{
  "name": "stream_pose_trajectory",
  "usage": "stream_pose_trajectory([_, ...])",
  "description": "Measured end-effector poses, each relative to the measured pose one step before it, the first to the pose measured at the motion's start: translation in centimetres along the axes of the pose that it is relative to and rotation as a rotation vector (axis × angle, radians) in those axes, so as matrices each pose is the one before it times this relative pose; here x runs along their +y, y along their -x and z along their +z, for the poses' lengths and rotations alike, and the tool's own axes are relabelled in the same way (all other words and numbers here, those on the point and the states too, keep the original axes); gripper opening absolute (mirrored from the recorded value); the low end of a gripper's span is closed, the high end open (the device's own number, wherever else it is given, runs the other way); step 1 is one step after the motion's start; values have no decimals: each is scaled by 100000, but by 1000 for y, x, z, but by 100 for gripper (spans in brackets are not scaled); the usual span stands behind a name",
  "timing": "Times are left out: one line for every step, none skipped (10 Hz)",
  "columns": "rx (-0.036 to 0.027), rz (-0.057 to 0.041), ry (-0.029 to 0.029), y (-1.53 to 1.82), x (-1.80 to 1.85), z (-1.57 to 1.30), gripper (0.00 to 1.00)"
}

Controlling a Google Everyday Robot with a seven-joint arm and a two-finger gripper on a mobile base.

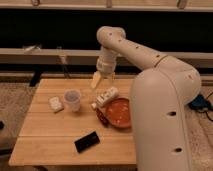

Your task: Move the arm in a circular motion

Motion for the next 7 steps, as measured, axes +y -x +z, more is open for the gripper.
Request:
stream_pose_trajectory([-28, -75, -75, 19, -11, -6, 80])
stream_pose_trajectory([40, -280, -226, 15, -27, 19, 80])
stream_pose_trajectory([-1091, -2072, -2178, 340, -212, -393, 80])
stream_pose_trajectory([-715, -2233, -2016, 744, 45, -210, 80])
stream_pose_trajectory([-1157, -3072, -2299, 1311, 452, -225, 80])
stream_pose_trajectory([-676, -2765, -1202, 1057, 482, -103, 80])
stream_pose_trajectory([-883, -3110, -803, 1023, 401, -200, 80])
